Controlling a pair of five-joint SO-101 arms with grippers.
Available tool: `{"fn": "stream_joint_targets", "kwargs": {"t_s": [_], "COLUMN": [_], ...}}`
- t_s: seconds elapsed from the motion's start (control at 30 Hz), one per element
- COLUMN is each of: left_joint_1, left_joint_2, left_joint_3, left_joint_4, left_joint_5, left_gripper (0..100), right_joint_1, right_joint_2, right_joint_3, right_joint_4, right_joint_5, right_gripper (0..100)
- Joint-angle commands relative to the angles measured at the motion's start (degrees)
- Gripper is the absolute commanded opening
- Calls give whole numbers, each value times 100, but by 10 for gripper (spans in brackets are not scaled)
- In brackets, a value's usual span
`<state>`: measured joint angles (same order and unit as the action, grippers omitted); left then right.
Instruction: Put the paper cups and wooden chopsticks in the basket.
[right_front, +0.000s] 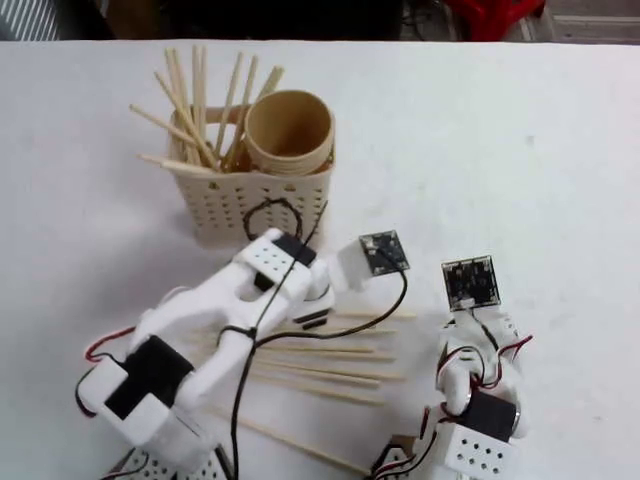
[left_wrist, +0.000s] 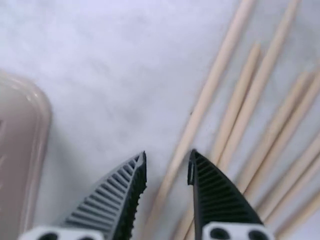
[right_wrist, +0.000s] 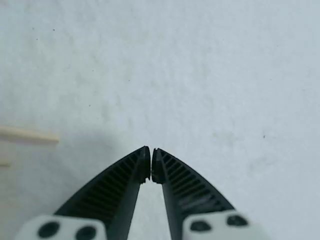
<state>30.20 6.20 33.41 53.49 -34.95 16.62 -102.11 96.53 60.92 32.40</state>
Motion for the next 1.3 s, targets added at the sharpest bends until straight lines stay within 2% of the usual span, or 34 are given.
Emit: {"fn": "stream_joint_targets", "kwargs": {"t_s": [0.0,0.13,0.33,0.6,0.8,1.13,1.27], "left_joint_1": [-66,-66,-57,-75,-207,-374,-391], "left_joint_2": [312,769,919,822,-567,-3547,-4646], "left_joint_3": [-536,-1064,-1257,-1319,-1222,-765,-1169], "left_joint_4": [26,369,536,624,1152,1433,1591], "left_joint_5": [-26,-35,-44,-53,-18,18,457], "left_gripper": [146,138,20,24,24,24,24], "right_joint_1": [40,40,40,40,40,40,40], "right_joint_2": [-48,-48,-48,-48,-48,-48,-48], "right_joint_3": [35,35,35,35,35,35,35], "right_joint_4": [13,13,13,13,13,13,13], "right_joint_5": [18,18,18,18,18,18,18], "right_gripper": [25,25,25,25,25,25,25]}}
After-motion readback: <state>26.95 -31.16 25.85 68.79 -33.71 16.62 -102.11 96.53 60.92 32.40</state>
